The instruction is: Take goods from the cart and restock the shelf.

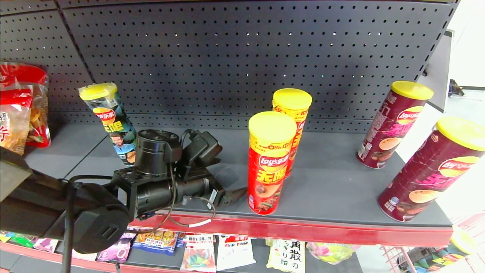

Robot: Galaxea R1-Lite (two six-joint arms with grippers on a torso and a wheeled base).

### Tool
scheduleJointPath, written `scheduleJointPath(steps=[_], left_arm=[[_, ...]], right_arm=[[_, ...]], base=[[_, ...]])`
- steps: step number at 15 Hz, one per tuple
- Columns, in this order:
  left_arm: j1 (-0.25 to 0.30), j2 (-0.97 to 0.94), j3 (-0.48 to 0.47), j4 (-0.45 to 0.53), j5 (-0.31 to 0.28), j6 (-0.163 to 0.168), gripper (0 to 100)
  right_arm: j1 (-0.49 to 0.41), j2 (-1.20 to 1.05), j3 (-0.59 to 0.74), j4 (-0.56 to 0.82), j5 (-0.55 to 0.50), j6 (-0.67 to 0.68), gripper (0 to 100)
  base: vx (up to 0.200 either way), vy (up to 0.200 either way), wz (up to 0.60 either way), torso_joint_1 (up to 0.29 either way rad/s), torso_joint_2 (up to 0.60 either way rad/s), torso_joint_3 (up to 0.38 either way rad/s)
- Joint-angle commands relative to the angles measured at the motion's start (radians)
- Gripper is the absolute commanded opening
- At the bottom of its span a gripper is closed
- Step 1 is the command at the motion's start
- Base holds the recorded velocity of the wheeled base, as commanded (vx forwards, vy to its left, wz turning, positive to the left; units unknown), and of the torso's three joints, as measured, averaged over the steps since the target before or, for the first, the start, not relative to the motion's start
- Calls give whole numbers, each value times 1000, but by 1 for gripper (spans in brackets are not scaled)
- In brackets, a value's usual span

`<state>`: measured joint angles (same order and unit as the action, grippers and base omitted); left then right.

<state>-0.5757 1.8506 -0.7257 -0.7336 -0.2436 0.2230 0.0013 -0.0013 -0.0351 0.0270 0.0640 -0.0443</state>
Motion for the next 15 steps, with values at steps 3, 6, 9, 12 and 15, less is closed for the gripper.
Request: scheduleJointPath(steps=[3,6,9,12,15], left_arm=[[-9,24,-29,0,0,-1,100],[-23,47,-58,0,0,-1,100],[-23,58,-81,0,0,-1,100],[-23,61,-78,0,0,-1,100],[-19,42,-41,0,0,-1,100]], right_arm=[[0,1,0,-1,0,0,100],[0,1,0,-1,0,0,100],[0,1,0,-1,0,0,100],[0,1,0,-1,0,0,100],[0,1,0,-1,0,0,100]], base=[[0,0,0,0,0,0],[0,0,0,0,0,0],[0,0,0,0,0,0],[0,0,0,0,0,0],[0,0,0,0,0,0]])
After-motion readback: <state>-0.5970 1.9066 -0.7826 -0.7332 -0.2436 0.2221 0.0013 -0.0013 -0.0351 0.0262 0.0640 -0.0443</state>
